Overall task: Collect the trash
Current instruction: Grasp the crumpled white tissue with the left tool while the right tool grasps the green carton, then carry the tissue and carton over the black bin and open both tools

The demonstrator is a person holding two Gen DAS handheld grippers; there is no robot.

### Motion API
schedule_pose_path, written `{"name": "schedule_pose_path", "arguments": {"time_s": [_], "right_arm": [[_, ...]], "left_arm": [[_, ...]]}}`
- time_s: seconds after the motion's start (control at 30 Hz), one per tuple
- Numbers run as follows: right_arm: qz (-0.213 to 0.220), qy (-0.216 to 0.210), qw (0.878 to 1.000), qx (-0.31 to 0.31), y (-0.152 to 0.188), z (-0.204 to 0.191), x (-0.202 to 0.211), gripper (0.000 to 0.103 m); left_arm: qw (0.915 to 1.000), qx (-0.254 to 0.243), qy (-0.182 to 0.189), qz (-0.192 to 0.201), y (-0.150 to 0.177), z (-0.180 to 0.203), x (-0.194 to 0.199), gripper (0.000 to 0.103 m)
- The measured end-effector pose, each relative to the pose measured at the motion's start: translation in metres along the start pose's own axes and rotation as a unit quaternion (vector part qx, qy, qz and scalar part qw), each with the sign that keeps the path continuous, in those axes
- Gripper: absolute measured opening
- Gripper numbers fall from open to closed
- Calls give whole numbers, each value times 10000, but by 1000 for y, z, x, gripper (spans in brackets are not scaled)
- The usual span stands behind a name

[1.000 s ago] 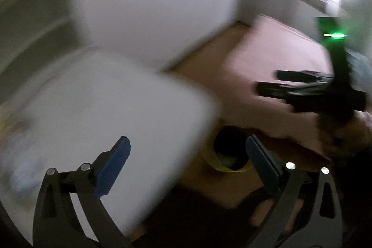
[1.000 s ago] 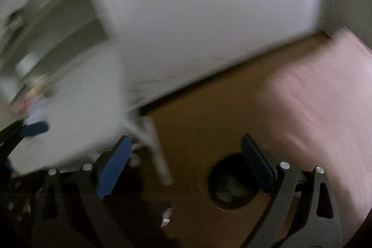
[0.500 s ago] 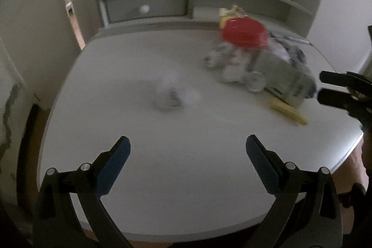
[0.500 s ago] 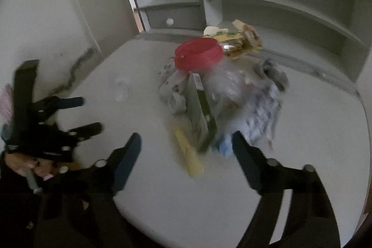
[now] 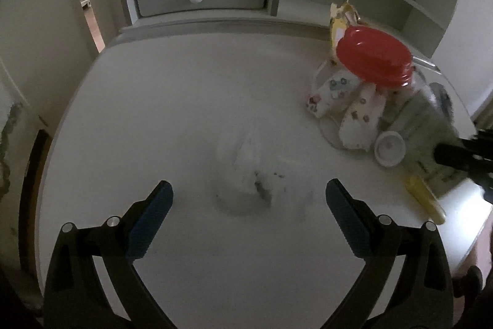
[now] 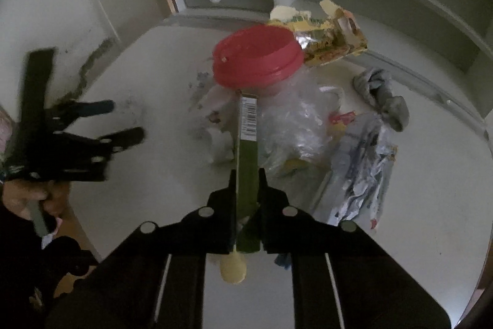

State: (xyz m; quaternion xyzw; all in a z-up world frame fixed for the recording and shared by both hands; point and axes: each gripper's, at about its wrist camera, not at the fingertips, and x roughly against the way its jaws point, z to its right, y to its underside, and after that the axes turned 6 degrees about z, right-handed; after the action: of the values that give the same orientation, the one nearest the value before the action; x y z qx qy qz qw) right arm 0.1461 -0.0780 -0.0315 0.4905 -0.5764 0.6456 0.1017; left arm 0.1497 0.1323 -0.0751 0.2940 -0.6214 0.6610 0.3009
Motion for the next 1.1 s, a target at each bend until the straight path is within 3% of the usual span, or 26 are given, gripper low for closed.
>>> {"name": "schedule_pose_path", "arguments": {"time_s": [0.03,0.07,0.1,0.13,0.17,0.3,0.63,0.73,0.8,0.83,0.87,0.93,1.1], "right_arm": [[65,-41,10000,-22,-1,-1,4,12],[142,-97,9998,-49,-1,-2,10,12],[193,-134,9997,-80,-4,-3,14,12],[286,-209,9993,-138,-4,-4,22,12],[364,-274,9988,-188,-5,-3,28,12],[610,-586,9950,-532,-5,8,52,12],[80,-182,9990,-394,48,1,33,12],[-33,-185,9988,-452,62,-1,28,26],[16,-151,9987,-476,71,-2,30,64],[55,-115,9988,-482,75,-3,31,65],[46,-100,9988,-486,78,-3,31,65],[15,-54,9987,-512,85,-4,29,55],[46,58,9995,-322,94,-17,31,17]], "left_arm": [[10000,-29,-8,28,-1,1,-2,96],[10000,-60,-17,64,-1,3,-4,88],[9999,-74,-34,92,0,3,-4,78],[9997,-132,-116,172,1,5,-1,58],[9995,-170,-160,204,1,6,0,49],[9994,-23,132,308,0,7,11,44],[9977,-300,326,517,10,39,46,43],[9968,-421,417,539,16,50,56,43],[9963,-463,462,554,19,55,61,43],[9962,-473,473,564,21,56,63,43],[9960,-485,484,565,23,58,65,43],[9957,-515,509,570,28,61,69,43],[9956,-523,517,586,36,63,79,43]]}}
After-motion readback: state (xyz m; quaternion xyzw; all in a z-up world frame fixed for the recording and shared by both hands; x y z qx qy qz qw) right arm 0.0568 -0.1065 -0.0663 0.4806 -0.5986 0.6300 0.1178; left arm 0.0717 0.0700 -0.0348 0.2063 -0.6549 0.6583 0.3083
